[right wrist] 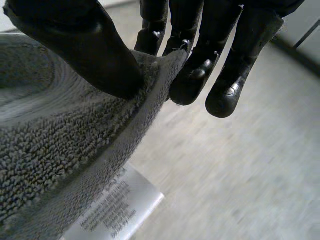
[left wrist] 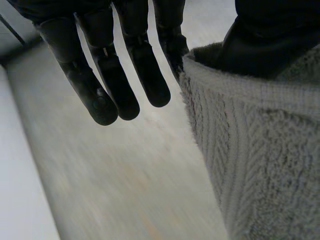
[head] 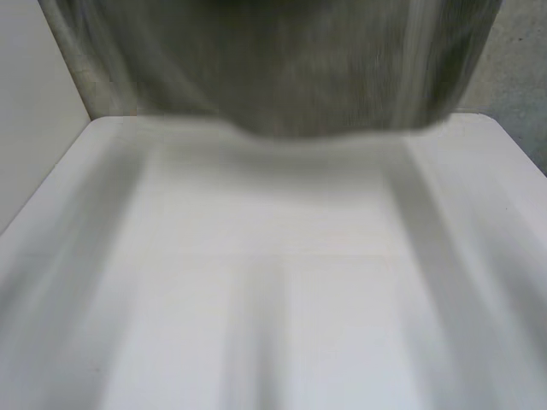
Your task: Fold the towel.
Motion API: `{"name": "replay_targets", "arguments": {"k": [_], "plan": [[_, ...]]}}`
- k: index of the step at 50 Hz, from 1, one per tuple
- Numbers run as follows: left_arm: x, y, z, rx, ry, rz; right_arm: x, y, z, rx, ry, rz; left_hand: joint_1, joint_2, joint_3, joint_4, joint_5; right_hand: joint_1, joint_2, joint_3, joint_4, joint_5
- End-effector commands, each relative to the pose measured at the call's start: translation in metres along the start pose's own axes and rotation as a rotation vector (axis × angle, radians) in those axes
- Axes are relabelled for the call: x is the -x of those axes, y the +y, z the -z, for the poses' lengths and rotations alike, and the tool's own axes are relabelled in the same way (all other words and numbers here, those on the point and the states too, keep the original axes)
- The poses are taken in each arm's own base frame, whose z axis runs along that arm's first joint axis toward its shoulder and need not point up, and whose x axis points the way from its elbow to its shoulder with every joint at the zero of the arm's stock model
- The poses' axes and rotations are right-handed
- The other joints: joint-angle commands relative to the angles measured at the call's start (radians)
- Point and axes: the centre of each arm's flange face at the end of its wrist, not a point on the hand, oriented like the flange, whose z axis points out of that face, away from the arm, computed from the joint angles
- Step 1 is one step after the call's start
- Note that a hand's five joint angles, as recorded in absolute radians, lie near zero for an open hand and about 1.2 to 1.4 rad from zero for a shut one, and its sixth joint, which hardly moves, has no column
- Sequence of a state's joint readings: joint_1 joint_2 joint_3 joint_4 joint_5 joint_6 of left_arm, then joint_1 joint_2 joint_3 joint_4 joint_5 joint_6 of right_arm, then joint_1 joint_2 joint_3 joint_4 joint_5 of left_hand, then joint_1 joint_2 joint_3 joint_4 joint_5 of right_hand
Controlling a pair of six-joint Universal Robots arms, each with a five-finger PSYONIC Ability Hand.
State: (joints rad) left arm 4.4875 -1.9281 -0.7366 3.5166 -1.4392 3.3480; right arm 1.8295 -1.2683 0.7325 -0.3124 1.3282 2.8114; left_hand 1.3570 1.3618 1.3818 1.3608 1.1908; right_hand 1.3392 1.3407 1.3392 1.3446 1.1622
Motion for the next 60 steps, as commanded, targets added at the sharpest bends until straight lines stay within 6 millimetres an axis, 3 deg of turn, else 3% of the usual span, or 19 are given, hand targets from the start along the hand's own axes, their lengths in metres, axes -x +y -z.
{"name": "replay_targets", "arguments": {"k": [1, 4, 6, 10, 12, 14, 15, 16, 17, 18, 20, 21, 23, 25, 32, 34, 41, 49, 60], "plan": [[0.006, -0.008, -0.004, -0.012, -0.02, -0.011, 0.003, 0.01, -0.004, 0.047, -0.125, -0.044, 0.039, 0.034, 0.014, 0.035, 0.031, 0.057, 0.056, 0.057, 0.052, 0.06], [0.003, 0.011, 0.007, 0.06, -0.006, -0.003, 0.015, 0.025, 0.005, 0.116, -0.197, -0.066, 0.039, 0.034, 0.014, 0.035, 0.031, 0.057, 0.056, 0.057, 0.052, 0.06], [-0.009, 0.051, 0.04, 0.221, 0.036, 0.006, 0.021, 0.037, 0.012, 0.156, -0.226, -0.081, 0.039, 0.034, 0.014, 0.035, 0.031, 0.057, 0.056, 0.057, 0.052, 0.06], [-0.018, 0.082, 0.079, 0.351, 0.085, 0.021, 0.038, 0.064, 0.03, 0.249, -0.292, -0.114, 0.039, 0.034, 0.014, 0.035, 0.031, 0.057, 0.056, 0.057, 0.052, 0.06], [-0.02, 0.098, 0.098, 0.408, 0.109, 0.026, 0.059, 0.091, 0.059, 0.347, -0.384, -0.131, 0.039, 0.034, 0.014, 0.035, 0.031, 0.057, 0.056, 0.057, 0.052, 0.06], [-0.02, 0.133, 0.144, 0.523, 0.148, 0.036, 0.071, 0.104, 0.078, 0.395, -0.44, -0.135, 0.039, 0.034, 0.014, 0.035, 0.031, 0.057, 0.056, 0.057, 0.052, 0.06], [-0.02, 0.133, 0.144, 0.523, 0.149, 0.036, 0.083, 0.115, 0.099, 0.446, -0.499, -0.14, 0.039, 0.034, 0.014, 0.035, 0.031, 0.057, 0.056, 0.057, 0.052, 0.06], [-0.023, 0.147, 0.166, 0.568, 0.173, 0.047, 0.083, 0.115, 0.099, 0.446, -0.499, -0.14, 0.039, 0.034, 0.014, 0.035, 0.031, 0.057, 0.056, 0.057, 0.052, 0.06], [-0.029, 0.157, 0.188, 0.607, 0.202, 0.061, 0.094, 0.125, 0.122, 0.499, -0.553, -0.147, 0.039, 0.034, 0.014, 0.035, 0.031, 0.057, 0.056, 0.057, 0.052, 0.06], [-0.029, 0.157, 0.189, 0.607, 0.202, 0.062, 0.094, 0.125, 0.122, 0.5, -0.554, -0.147, 0.039, 0.034, 0.014, 0.035, 0.031, 0.057, 0.056, 0.057, 0.052, 0.06], [-0.04, 0.179, 0.23, 0.682, 0.251, 0.077, 0.113, 0.14, 0.166, 0.594, -0.644, -0.154, 0.039, 0.034, 0.014, 0.035, 0.031, 0.057, 0.056, 0.057, 0.052, 0.06], [-0.04, 0.179, 0.231, 0.682, 0.252, 0.077, 0.113, 0.14, 0.166, 0.594, -0.645, -0.154, 0.039, 0.034, 0.014, 0.035, 0.031, 0.057, 0.056, 0.057, 0.052, 0.06], [-0.051, 0.191, 0.264, 0.738, 0.31, 0.054, 0.126, 0.147, 0.202, 0.665, -0.707, -0.144, 0.039, 0.034, 0.014, 0.035, 0.031, 0.057, 0.056, 0.057, 0.052, 0.06], [-0.055, 0.193, 0.277, 0.756, 0.338, 0.031, 0.131, 0.148, 0.218, 0.693, -0.731, -0.14, 0.039, 0.034, 0.014, 0.035, 0.031, 0.057, 0.056, 0.057, 0.052, 0.06], [-0.055, 0.191, 0.296, 0.782, 0.4, -0.073, 0.132, 0.142, 0.249, 0.759, -0.761, -0.13, 0.039, 0.034, 0.014, 0.035, 0.031, 0.057, 0.056, 0.057, 0.052, 0.06], [-0.051, 0.193, 0.297, 0.789, 0.393, -0.082, 0.111, 0.135, 0.245, 0.769, -0.695, -0.098, 0.039, 0.034, 0.014, 0.035, 0.031, 0.057, 0.056, 0.057, 0.052, 0.06], [-0.038, 0.185, 0.289, 0.769, 0.357, -0.106, 0.082, 0.118, 0.24, 0.81, -0.547, -0.106, 0.039, 0.034, 0.014, 0.035, 0.031, 0.057, 0.056, 0.057, 0.052, 0.06], [-0.04, 0.182, 0.295, 0.781, 0.359, -0.099, 0.04, 0.136, 0.251, 0.933, -0.294, -0.209, 0.039, 0.034, 0.014, 0.035, 0.031, 0.057, 0.056, 0.057, 0.052, 0.06], [-0.048, 0.187, 0.304, 0.807, 0.375, -0.08, 0.045, 0.146, 0.274, 0.962, -0.258, -0.24, 0.039, 0.034, 0.014, 0.035, 0.031, 0.057, 0.056, 0.057, 0.052, 0.06]]}}
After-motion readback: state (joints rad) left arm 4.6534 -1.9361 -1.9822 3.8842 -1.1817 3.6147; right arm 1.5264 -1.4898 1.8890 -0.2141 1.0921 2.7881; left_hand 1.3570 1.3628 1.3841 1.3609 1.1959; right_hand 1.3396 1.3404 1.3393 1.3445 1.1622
